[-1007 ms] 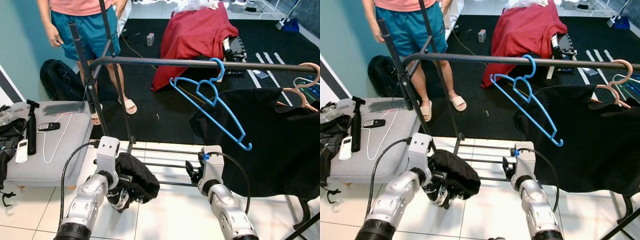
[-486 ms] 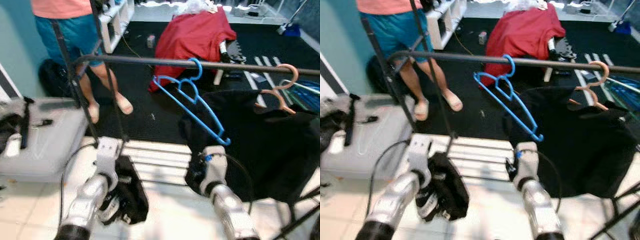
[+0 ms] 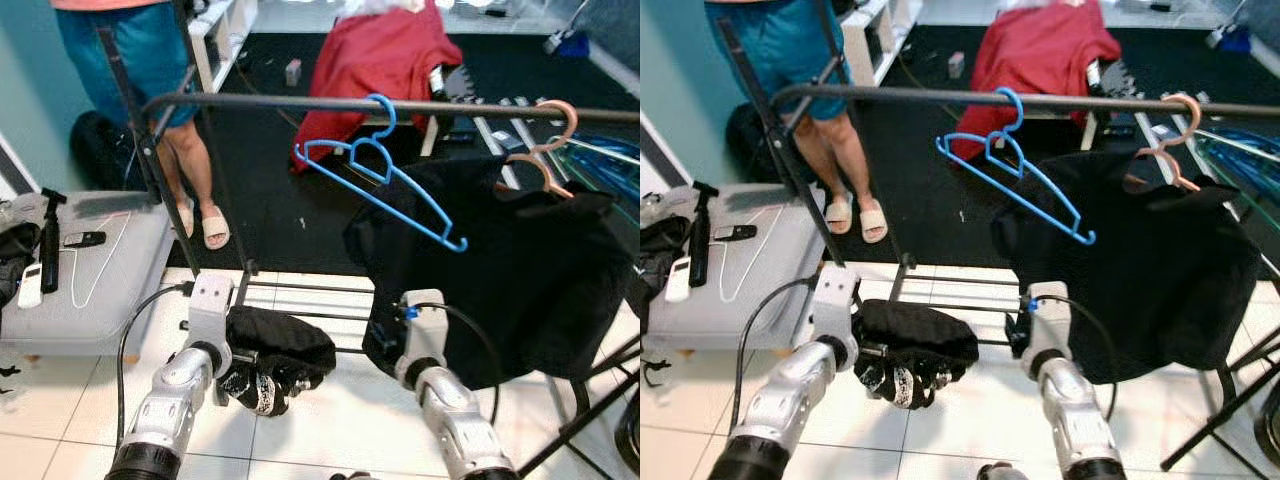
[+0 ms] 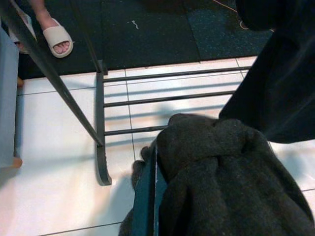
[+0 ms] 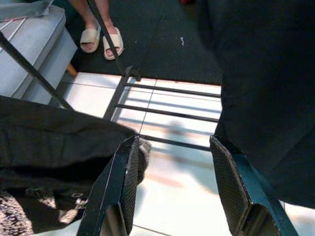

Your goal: Hang hanger

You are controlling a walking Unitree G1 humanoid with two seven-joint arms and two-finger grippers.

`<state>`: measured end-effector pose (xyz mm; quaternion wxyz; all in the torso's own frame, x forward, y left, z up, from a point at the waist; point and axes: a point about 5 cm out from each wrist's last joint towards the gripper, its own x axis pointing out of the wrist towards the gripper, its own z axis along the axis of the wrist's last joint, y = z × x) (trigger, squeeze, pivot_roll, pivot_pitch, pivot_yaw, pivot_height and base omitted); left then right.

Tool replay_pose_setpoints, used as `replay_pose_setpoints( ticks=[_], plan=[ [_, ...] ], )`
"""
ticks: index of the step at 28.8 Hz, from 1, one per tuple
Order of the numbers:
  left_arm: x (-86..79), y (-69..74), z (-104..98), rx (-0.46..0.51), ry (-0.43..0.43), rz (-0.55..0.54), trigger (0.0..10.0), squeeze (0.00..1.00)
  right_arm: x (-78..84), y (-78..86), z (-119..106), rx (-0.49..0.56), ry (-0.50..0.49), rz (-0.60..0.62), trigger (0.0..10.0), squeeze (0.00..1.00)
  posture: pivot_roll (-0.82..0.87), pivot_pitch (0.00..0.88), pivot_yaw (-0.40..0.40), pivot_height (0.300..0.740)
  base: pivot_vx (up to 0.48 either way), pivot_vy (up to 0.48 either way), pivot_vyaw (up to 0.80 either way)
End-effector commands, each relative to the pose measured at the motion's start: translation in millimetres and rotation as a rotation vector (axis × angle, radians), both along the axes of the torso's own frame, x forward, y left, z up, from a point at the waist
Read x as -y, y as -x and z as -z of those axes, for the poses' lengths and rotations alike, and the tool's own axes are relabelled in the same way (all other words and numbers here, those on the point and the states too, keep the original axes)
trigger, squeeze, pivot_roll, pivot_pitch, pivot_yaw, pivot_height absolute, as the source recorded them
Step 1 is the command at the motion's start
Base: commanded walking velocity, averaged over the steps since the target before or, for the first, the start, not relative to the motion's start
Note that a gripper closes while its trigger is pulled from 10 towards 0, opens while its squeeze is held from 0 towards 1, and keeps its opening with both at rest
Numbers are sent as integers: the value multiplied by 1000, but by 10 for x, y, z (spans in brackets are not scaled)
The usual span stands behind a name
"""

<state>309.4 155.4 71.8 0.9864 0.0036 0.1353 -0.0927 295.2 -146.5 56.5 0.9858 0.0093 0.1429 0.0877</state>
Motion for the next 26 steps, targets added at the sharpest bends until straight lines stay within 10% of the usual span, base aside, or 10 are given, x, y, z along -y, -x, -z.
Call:
replay_pose_setpoints(
  ticks=[1, 18, 26],
  plan=[
    [-33, -16, -28, 10, -16, -4, 10000, 0, 3, 26, 40, -18, 1, 6, 10000, 0, -102, 140, 13, 740, 0, 480, 0],
    [38, -75, -179, 101, 2, 7, 10000, 0, 72, -102, -332, 200, 26, 75, 10000, 0, -100, 140, 18, 740, 0, 0, 0],
    [101, -90, -334, 192, 88, 28, 10000, 0, 85, -216, -1336, 667, 161, 32, 10000, 0, -104, 140, 24, 740, 0, 0, 0]
  ],
)
